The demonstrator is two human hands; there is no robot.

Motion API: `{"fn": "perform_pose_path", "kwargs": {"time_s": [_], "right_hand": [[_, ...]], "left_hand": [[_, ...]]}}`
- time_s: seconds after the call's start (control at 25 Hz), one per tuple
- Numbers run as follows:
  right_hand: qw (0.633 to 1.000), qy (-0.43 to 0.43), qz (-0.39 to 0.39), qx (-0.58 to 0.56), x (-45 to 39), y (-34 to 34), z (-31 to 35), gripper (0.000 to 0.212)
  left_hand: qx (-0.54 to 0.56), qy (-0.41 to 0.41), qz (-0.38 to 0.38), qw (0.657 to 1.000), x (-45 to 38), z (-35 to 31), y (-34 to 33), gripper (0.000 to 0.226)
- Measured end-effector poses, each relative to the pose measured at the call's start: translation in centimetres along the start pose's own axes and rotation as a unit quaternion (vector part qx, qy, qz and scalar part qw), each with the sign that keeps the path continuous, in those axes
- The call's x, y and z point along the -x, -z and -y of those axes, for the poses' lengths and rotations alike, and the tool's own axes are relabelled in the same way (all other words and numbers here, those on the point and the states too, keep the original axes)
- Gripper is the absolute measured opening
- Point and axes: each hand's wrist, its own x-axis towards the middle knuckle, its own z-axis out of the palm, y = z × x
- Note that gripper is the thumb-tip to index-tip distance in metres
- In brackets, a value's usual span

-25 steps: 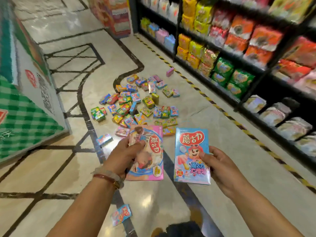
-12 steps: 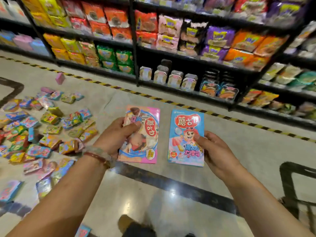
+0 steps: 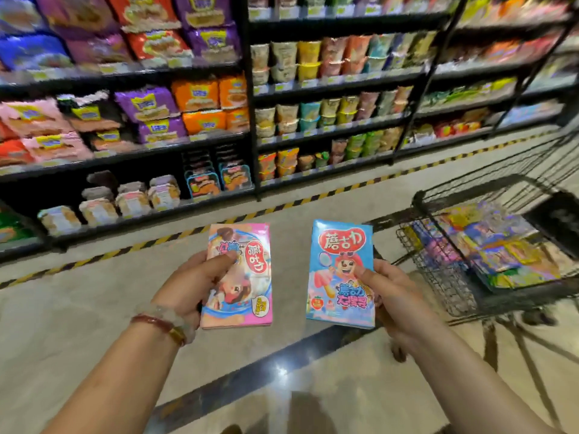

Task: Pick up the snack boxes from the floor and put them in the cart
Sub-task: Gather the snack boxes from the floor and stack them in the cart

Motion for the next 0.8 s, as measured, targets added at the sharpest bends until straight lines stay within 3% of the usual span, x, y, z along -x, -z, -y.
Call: {"fn": "perform_pose_path", "kwargs": {"time_s": [0.16,0.36,0.8], "right_hand": [[0.989,0.029,-0.105,-0.100,-1.2,7.4,1.6,0.019],[0.968,0.042,-0.199,-0.147,-4.7,13.6,3.2,0.010],[0.896,0.040,-0.347,-0.275,-16.0,23.2,7.2,0.009]], "left_hand": [[-0.055,0.020,0.074,0.996,-4.2,-1.3,-9.1,0.017],[-0.122,0.039,0.162,0.978,-10.7,-2.4,-18.7,0.013],[-0.259,0.055,0.334,0.905,-27.9,-6.4,-39.7,0.017]]}}
